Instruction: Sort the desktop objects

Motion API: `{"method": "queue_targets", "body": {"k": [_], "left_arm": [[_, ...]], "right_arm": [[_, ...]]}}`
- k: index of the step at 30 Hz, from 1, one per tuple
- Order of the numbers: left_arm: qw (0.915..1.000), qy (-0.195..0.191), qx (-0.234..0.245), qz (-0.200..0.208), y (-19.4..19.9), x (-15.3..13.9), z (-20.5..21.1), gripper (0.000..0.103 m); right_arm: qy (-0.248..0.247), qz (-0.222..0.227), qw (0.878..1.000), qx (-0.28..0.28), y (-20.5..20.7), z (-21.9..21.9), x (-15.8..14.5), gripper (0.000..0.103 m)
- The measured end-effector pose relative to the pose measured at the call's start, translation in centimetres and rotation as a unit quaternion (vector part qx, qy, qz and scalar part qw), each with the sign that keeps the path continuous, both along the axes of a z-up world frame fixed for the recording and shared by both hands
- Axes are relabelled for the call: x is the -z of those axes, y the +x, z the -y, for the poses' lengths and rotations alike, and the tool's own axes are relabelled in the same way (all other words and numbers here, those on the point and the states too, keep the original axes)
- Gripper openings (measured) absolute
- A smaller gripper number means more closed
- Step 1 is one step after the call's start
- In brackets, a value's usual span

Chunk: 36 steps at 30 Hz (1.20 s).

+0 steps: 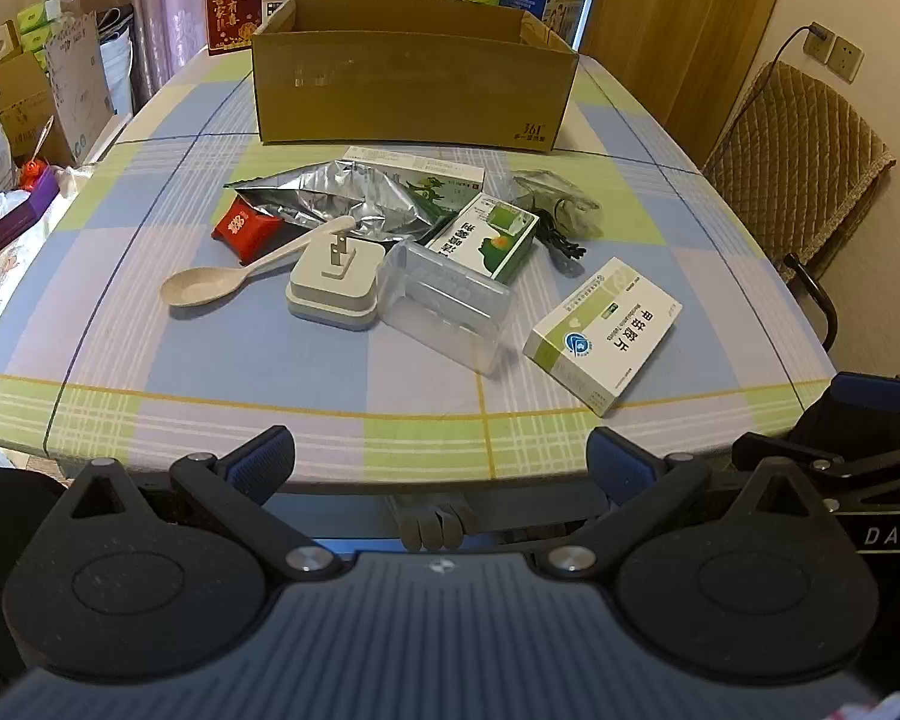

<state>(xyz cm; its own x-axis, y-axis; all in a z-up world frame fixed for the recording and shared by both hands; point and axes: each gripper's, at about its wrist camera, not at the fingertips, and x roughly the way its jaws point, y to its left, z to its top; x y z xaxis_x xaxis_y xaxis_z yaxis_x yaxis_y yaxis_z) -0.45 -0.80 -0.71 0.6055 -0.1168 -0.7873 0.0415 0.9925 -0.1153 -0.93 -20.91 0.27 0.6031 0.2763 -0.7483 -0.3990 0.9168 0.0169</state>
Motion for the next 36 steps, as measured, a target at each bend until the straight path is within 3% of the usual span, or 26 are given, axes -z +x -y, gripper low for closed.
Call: {"method": "queue_targets", "body": {"k": [21,36], "left_arm": [[1.0,0.001,0.0,-0.002,-0.12,0.27,0.13,0.102],[0.9987,0.018,0.048,-0.004,0.7,-0.16,0.42,0.102]], "right_arm": [[-0.006,-0.008,1.0,-0.003,0.02,-0.12,0.53,0.101],[-0.049,-0.004,0.998,-0.05,0.73,-0.07,0.87,0.101]]}}
